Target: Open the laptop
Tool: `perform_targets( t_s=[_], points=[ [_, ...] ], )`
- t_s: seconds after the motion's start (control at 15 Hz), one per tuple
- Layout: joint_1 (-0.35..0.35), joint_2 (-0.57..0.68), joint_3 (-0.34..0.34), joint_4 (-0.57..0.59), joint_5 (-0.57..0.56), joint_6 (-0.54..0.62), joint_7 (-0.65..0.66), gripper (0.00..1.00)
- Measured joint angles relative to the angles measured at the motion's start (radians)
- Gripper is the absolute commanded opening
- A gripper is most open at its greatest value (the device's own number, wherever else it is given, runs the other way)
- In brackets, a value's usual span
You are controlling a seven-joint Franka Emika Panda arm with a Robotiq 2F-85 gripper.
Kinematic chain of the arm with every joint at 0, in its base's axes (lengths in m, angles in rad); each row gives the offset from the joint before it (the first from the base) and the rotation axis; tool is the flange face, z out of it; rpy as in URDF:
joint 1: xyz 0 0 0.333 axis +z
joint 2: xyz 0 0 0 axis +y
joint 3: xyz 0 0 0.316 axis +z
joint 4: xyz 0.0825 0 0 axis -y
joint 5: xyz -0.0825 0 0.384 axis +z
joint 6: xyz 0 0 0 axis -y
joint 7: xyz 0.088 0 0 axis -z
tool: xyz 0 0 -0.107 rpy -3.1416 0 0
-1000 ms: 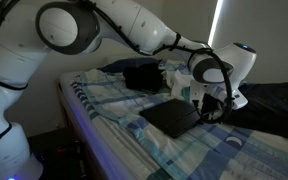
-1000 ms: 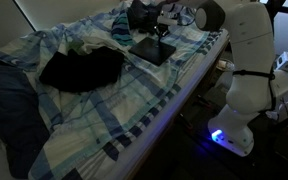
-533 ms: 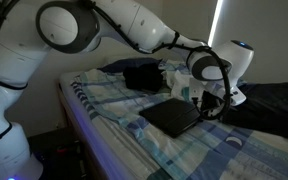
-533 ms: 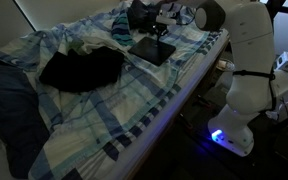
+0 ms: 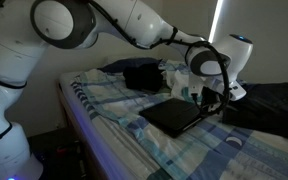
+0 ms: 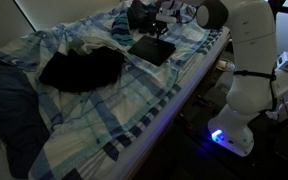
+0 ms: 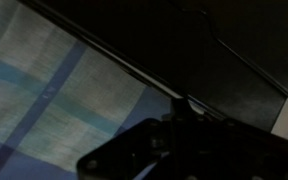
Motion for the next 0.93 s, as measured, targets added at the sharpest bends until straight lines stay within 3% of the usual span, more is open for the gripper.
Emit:
perform_targets(
  t_s=[0.93],
  points=[
    [0.021, -0.132, 0.035, -0.086, 0.0, 0.024, -0.002, 0.0]
  ],
)
